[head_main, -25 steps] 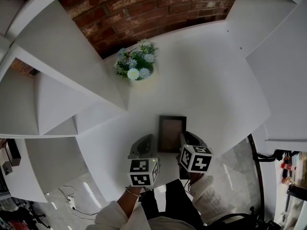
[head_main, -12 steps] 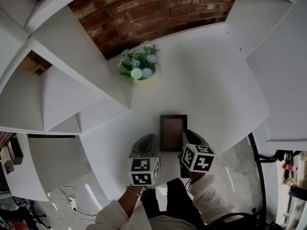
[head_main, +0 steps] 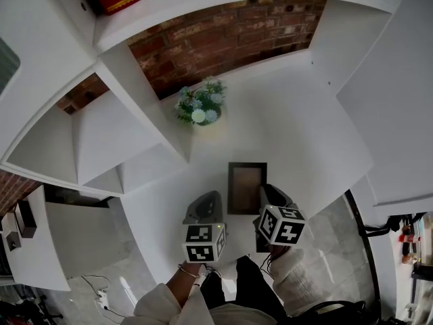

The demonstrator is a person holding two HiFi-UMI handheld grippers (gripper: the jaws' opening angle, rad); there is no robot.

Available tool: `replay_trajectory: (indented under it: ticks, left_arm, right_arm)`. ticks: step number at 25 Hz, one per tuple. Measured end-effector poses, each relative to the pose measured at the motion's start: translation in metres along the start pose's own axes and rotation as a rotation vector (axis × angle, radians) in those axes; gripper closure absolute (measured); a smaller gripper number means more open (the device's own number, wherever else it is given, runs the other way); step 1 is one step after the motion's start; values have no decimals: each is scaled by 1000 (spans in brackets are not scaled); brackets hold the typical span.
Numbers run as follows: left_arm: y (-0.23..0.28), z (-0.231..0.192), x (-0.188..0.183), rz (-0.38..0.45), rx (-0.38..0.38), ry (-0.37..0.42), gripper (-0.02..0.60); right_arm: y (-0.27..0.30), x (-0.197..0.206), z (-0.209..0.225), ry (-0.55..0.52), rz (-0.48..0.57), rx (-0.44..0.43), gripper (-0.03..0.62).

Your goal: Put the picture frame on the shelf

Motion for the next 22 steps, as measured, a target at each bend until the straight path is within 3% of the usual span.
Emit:
replay_trajectory:
  ticks: [8,22]
  left_arm:
    - [-36,8,-39,104,44,60,577]
    - [-137,27,-129,359,136,196,577]
  right_arm:
    - [-41,-29,-21,-2,129,16,522]
    - [-151,-98,-79,-36,440,56,522]
Point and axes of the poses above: the fingertips, and each gripper's own axes: y forward along the fingers, z to its right, x out of its underside, the point moved 4 cm from there along -y, backward along the fingers, and after that the axes turned 6 degrees about -z, right-handed, at the moved point
